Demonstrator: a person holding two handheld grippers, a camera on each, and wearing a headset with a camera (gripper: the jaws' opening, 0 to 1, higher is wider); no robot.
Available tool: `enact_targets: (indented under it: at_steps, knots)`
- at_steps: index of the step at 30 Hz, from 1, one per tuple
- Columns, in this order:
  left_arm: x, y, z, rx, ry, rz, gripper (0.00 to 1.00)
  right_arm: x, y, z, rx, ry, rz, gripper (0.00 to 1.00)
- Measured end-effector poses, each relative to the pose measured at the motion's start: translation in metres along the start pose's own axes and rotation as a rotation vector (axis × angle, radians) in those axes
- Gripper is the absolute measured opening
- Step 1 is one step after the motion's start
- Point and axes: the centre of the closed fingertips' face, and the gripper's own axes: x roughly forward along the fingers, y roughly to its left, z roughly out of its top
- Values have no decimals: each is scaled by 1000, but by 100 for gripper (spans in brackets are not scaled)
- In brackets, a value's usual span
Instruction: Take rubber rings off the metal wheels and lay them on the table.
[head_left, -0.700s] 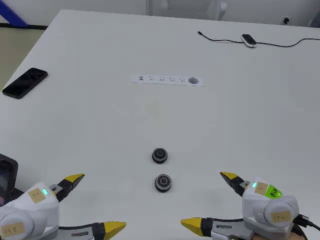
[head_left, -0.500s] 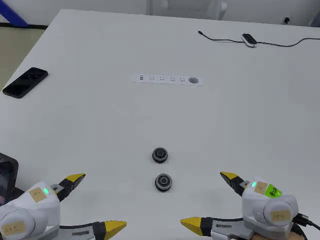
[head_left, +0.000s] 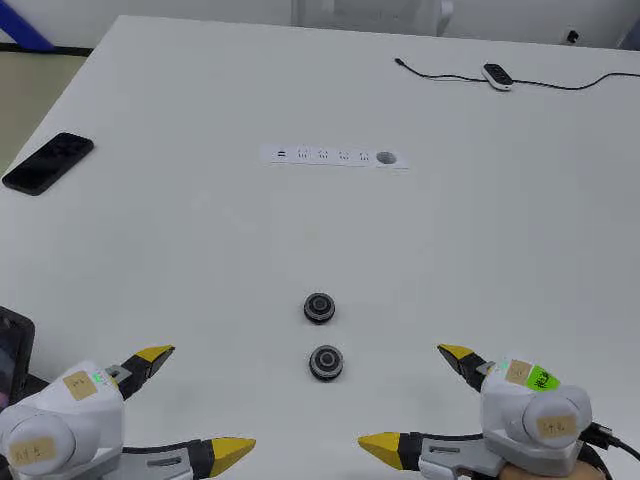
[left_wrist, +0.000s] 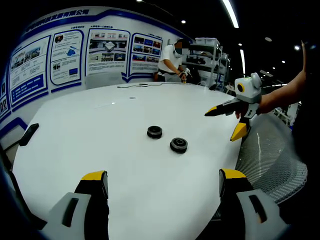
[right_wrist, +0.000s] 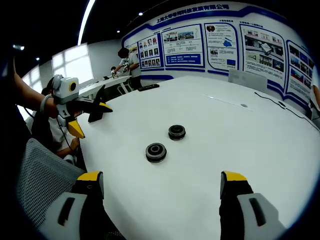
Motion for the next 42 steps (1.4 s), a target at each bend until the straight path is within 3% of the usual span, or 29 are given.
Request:
enact_targets:
  at_steps: [17, 27, 42]
  knots:
    - [10, 4, -1, 8, 26, -7, 81, 17, 3, 5, 81, 18, 23, 84]
    - [24, 3, 9, 29, 21, -32, 74, 27, 4, 10, 107, 21, 49, 68]
    - [46, -4, 17, 78, 43, -76, 65, 41, 6, 12, 161, 30, 84, 53]
